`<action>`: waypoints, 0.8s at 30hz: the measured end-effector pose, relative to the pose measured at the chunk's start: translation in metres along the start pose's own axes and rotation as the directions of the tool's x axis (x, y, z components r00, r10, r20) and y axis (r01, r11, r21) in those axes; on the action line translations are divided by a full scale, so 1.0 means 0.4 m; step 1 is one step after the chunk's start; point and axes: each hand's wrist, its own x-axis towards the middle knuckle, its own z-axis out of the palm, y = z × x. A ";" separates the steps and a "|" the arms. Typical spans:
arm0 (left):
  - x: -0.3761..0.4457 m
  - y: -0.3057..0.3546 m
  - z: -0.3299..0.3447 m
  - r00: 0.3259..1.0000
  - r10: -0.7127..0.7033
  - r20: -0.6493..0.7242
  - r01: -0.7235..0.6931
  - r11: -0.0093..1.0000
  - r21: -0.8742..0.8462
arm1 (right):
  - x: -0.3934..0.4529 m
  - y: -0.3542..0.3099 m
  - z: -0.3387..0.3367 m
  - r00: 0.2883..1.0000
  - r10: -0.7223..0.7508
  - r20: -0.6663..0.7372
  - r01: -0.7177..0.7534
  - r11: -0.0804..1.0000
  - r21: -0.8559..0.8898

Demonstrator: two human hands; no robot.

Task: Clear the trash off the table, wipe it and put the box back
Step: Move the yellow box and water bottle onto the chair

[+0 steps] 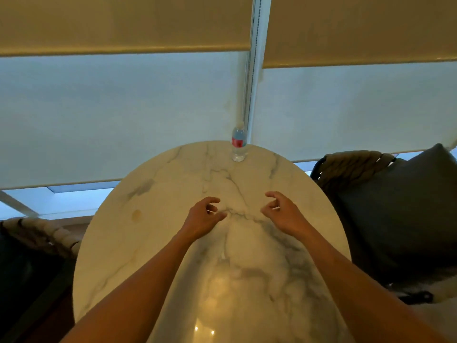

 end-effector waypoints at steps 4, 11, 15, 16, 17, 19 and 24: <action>0.163 0.021 0.012 0.995 -0.097 -0.021 0.096 0.995 -0.036 | 0.232 -0.024 -0.023 0.998 -0.022 0.055 0.023 1.000 -0.020; 0.296 0.004 0.015 0.967 -0.230 -0.111 0.212 0.966 -0.149 | 0.585 -0.065 0.000 0.998 -0.051 0.030 0.050 0.998 0.023; 0.304 0.002 0.013 0.954 -0.271 -0.131 0.239 0.946 -0.217 | 0.694 -0.090 0.037 0.996 -0.091 -0.004 0.091 0.990 0.107; 0.302 0.006 0.013 0.950 -0.281 -0.134 0.245 0.940 -0.236 | 0.710 -0.096 0.045 0.995 -0.100 -0.013 0.101 0.984 0.143; 0.299 0.011 0.013 0.947 -0.289 -0.138 0.249 0.936 -0.249 | 0.723 -0.103 0.052 0.994 -0.105 -0.022 0.107 0.979 0.174; 0.292 0.019 0.013 0.944 -0.294 -0.149 0.248 0.932 -0.264 | 0.741 -0.107 0.062 0.993 -0.115 -0.027 0.118 0.972 0.203; 0.252 0.026 0.011 0.947 -0.272 -0.171 0.217 0.934 -0.284 | 0.718 -0.098 0.084 0.988 -0.142 -0.052 0.150 0.962 0.228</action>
